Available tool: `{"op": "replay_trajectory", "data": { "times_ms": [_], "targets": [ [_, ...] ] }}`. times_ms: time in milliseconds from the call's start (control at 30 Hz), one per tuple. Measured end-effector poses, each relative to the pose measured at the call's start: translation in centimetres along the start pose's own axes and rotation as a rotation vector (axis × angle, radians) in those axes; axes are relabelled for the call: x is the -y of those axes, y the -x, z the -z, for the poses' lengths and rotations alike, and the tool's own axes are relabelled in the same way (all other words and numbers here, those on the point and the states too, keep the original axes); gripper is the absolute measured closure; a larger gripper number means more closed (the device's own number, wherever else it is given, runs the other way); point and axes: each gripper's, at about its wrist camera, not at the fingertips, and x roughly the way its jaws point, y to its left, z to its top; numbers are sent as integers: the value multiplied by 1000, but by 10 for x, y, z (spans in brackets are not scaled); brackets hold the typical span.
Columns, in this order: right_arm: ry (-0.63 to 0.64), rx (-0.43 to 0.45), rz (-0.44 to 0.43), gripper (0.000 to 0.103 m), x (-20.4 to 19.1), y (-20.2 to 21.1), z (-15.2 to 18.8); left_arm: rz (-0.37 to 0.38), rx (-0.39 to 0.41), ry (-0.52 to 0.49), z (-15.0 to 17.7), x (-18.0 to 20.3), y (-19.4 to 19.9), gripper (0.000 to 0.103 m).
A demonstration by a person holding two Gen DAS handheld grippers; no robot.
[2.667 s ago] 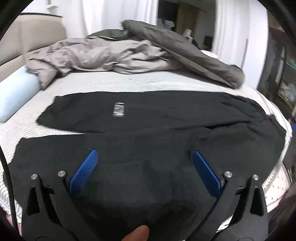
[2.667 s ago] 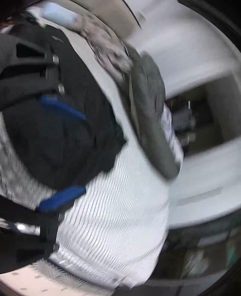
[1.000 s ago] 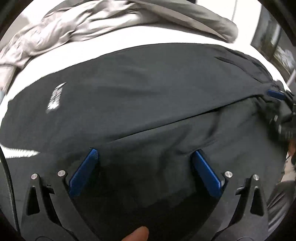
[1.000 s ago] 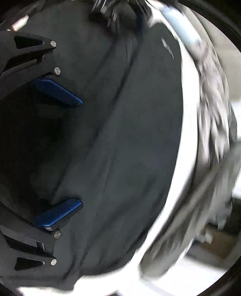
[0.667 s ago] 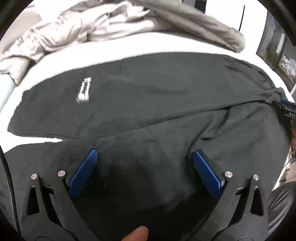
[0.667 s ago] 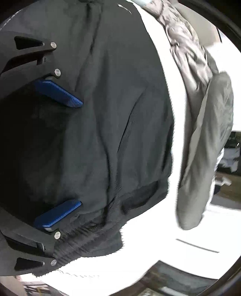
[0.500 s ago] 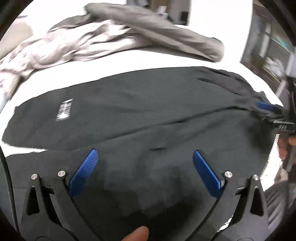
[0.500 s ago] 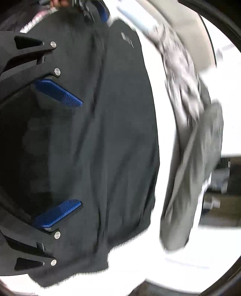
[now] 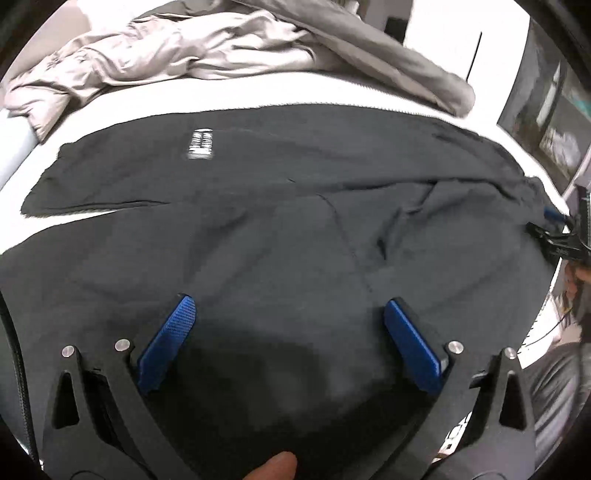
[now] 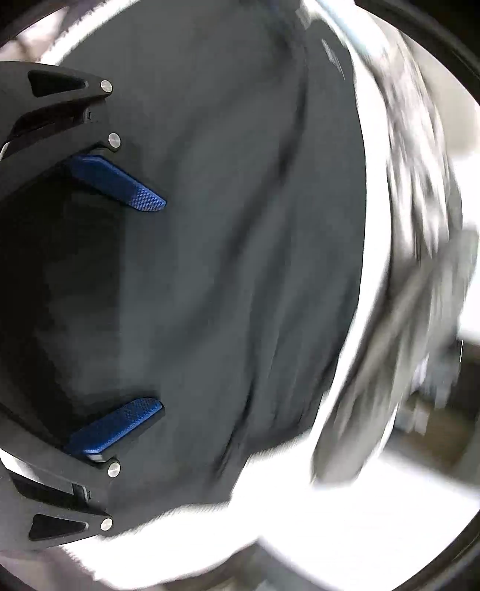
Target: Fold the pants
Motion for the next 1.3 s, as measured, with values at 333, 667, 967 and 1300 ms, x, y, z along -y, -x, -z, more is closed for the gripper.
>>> {"op": "replay_trajectory", "data": {
  "times_ms": [333, 667, 967, 1300],
  "targets": [
    [12, 78, -262, 1, -46, 28, -27, 126, 63, -259, 3, 120, 18, 1],
    [236, 100, -310, 2, -84, 31, 2, 130, -37, -305, 19, 128, -6, 0],
    [-287, 4, 131, 1, 101, 1, 31, 77, -52, -212, 7, 67, -8, 0],
    [-184, 186, -167, 1, 3, 35, -48, -120, 92, -184, -52, 95, -11, 1]
  ]
}}
